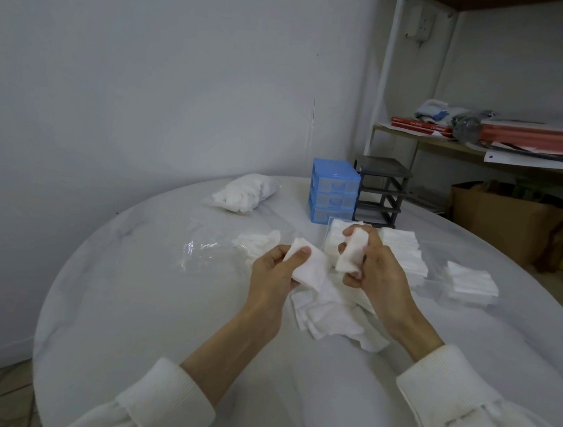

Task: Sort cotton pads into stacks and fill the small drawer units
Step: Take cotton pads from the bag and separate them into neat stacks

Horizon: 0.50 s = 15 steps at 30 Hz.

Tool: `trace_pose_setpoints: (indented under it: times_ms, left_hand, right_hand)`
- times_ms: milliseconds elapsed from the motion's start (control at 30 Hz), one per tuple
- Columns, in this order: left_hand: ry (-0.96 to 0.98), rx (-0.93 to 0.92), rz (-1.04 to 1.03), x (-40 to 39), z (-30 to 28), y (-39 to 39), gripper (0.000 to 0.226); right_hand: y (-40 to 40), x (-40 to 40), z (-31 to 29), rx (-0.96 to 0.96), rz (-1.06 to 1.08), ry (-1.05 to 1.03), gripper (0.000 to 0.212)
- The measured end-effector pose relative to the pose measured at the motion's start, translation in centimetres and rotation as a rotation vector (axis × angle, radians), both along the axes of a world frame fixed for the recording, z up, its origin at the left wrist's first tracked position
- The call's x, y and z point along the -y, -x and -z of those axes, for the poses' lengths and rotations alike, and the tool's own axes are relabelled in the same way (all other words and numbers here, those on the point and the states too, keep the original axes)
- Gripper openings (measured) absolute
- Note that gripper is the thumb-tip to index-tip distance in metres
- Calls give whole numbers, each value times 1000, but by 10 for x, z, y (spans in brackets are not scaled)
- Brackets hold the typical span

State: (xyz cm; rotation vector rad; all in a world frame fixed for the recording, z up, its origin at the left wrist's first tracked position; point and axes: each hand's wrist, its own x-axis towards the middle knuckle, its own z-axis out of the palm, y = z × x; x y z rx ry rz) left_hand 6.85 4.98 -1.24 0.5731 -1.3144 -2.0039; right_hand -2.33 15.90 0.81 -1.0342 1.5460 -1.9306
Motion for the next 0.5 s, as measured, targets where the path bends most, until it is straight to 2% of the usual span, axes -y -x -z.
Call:
trace_pose_setpoints:
  times_ms: [67,200,367,500]
  left_hand:
    - [8,2,0,0,0,0,5]
    - [24,11,-19,-1,0,0,8]
    - [41,15,-5,-1,0,-3,22]
    - [53,11,67,-2,0,-4,13]
  right_hand:
    - [-2,0,0,-21,-1,12,18]
    - [-3,-1,-2,-124,107,-15,26]
    - [-6,0,-3,-183,43,-50,42]
    - [-5,2,0,-168,-19,-70,34]
